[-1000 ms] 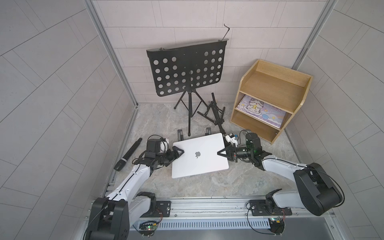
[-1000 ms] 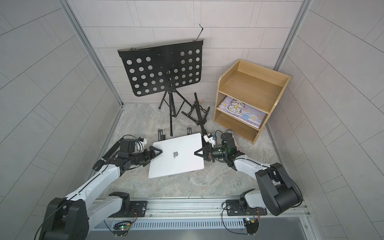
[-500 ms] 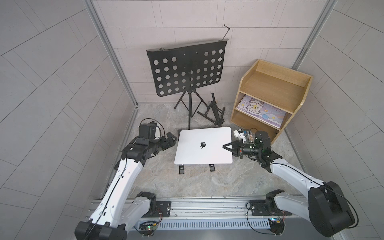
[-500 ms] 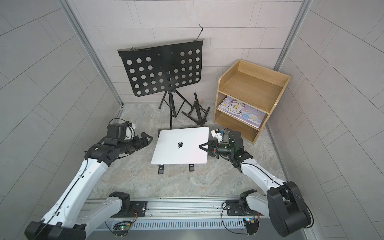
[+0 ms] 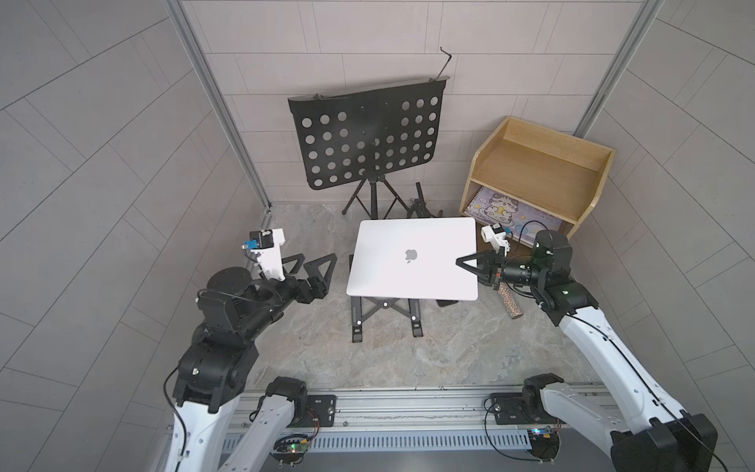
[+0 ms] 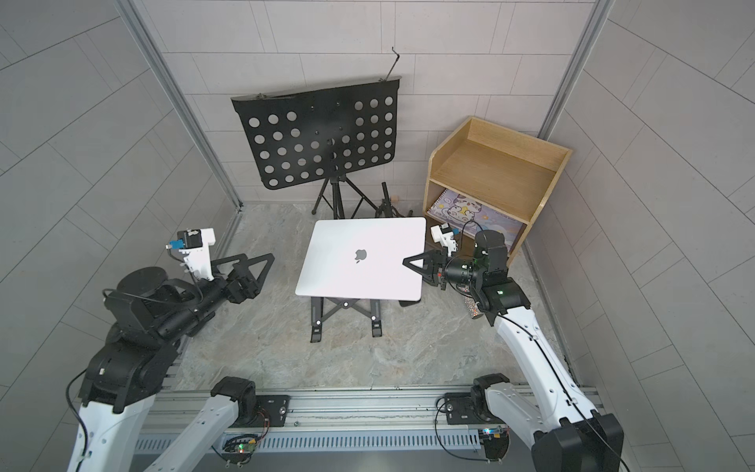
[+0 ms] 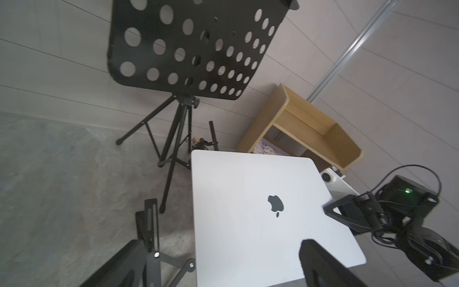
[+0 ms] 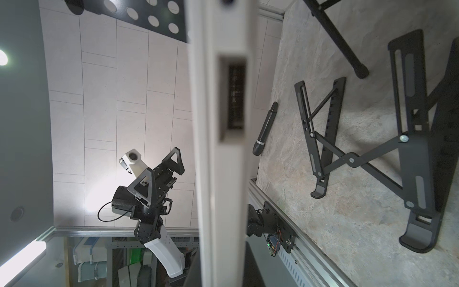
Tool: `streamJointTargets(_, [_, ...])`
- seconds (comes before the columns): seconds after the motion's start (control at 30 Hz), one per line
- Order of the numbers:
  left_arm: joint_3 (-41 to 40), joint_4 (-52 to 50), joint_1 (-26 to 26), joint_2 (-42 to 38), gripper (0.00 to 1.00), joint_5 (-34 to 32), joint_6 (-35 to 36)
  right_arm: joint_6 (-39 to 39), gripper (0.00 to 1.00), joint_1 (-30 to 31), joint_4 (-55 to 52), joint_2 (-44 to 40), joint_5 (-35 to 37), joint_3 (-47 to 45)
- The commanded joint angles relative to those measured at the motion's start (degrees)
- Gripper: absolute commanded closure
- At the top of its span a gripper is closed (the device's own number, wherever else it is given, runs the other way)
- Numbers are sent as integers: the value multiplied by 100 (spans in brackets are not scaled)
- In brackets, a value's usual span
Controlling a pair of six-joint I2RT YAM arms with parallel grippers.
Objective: Close the laptop lid and set it aside
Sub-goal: Pick up the laptop from the computer stand.
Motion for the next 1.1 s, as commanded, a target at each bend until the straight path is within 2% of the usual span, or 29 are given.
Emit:
streamJointTargets(0.0, [64,637,40,507,0,811,-691,-603,100,-213,-487,-122,-559,820])
streamJointTargets(0.17, [-10,1979,121,1023,1,1029,-2005,-1072,100,-309,-1433,304,-475,1939])
streamJointTargets(0.3, [38,2152,192,1451,2,1128,-2107,-1375,100,-410,-2019,591,-466,2678])
streamJointTargets(0.37, [-183,2582,373,1646,2,1364,-2313,-1445,100,-548,-2152,687,-513,2876])
streamJointTargets(0.43, [-494,3543,637,1915,4,1811,-2933,-1468,100,-668,-2177,805,-567,3027])
streamJointTargets(0.57, [-731,6499,1156,3040,9,3123,-4675,-1494,100,-675,-2080,1305,-606,3435])
streamJointTargets(0.63, [-596,7623,1210,3531,11,3556,-5454,-1415,100,-682,-1934,1482,-646,3585])
streamJointTargets(0.73, [-643,8898,1175,3968,12,3837,-6421,-1389,100,-706,-1877,1569,-668,3703])
streamJointTargets(0.83, [-847,8741,1141,3990,13,4165,-6379,-1367,100,-724,-1828,1480,-704,3616])
streamJointTargets(0.93, [-930,7693,1133,3819,13,4439,-5616,-1315,100,-734,-1724,1407,-756,3545])
streamJointTargets(1.07, [-927,6618,1036,3799,17,4575,-4994,-1176,100,-734,-1470,1323,-830,3462])
